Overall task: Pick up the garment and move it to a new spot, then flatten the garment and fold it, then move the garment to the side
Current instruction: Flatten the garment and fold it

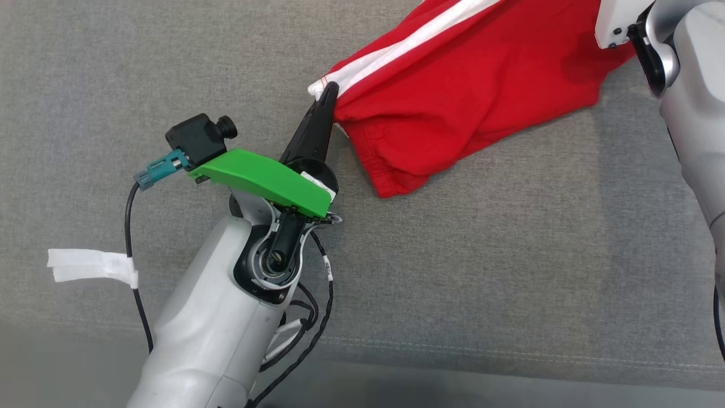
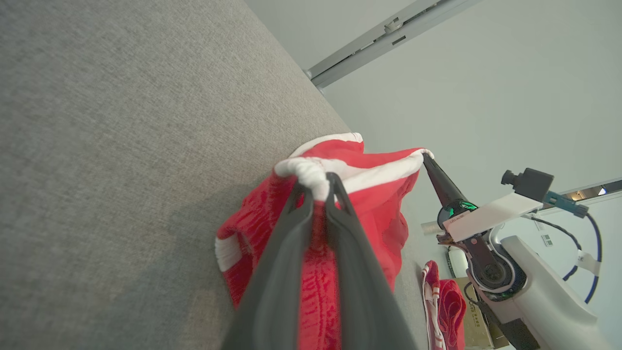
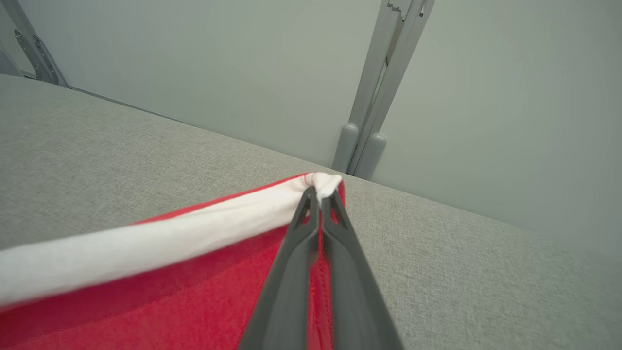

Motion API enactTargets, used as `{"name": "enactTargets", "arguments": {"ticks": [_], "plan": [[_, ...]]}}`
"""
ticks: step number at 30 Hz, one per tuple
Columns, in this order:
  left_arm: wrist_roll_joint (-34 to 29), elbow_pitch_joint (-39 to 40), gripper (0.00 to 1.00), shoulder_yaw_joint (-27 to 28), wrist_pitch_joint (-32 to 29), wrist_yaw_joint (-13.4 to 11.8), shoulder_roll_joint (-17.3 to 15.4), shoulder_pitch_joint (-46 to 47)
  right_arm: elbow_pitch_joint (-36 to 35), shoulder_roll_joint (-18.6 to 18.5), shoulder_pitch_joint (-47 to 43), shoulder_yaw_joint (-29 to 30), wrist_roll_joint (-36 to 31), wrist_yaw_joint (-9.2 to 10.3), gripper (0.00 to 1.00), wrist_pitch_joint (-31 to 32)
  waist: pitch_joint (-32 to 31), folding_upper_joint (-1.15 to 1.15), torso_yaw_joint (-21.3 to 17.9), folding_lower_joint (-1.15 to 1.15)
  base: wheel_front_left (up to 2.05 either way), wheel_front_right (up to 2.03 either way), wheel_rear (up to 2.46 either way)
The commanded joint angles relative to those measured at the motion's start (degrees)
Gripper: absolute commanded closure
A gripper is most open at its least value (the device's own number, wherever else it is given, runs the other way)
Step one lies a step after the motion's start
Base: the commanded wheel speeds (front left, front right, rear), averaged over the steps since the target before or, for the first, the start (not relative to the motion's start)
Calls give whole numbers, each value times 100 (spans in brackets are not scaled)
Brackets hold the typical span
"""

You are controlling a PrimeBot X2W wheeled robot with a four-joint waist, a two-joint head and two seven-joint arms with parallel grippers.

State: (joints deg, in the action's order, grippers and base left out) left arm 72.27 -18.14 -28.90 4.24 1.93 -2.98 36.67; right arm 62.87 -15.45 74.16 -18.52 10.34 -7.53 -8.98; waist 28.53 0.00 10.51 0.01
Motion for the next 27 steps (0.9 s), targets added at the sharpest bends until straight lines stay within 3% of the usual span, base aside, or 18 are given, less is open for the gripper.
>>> {"name": "enactTargets", "arguments": {"ticks": [1,8,10,11,12,13,14,15,23,27], "plan": [[25,13,100,-29,56,-53,2,102,123,-18,115,-53,-20,9,100,-79,238,0,256,-1,0,0,0],[-13,-84,100,-268,231,-169,1,345,648,-30,499,-262,-60,9,100,-298,414,0,490,-1,0,0,0],[59,-163,90,-346,270,-189,1,430,736,-33,530,-314,-74,9,100,-352,438,0,523,-1,0,0,0],[27,-206,82,-388,301,-196,1,495,778,-46,551,-322,-81,9,93,-375,451,0,533,-1,0,0,0],[28,-247,69,-424,310,-204,2,538,817,-53,560,-323,-85,10,75,-385,464,0,536,-1,0,0,0],[64,-293,54,-456,327,-211,3,573,852,-52,568,-319,-81,9,69,-397,472,0,534,-1,0,0,0],[8,-344,13,-506,349,-228,2,625,877,-47,581,-316,-80,9,12,-407,475,0,532,-1,0,0,0],[-34,-389,0,-550,347,-224,2,661,898,-39,583,-317,-77,9,0,-433,469,0,524,-1,0,0,0],[-431,-625,0,-709,680,-132,-115,774,827,123,393,-385,-42,9,0,-595,241,0,298,-1,0,0,0],[-907,-629,0,-694,952,-271,-347,625,388,253,90,-350,120,9,0,-624,-24,0,84,-1,0,0,0]]}}
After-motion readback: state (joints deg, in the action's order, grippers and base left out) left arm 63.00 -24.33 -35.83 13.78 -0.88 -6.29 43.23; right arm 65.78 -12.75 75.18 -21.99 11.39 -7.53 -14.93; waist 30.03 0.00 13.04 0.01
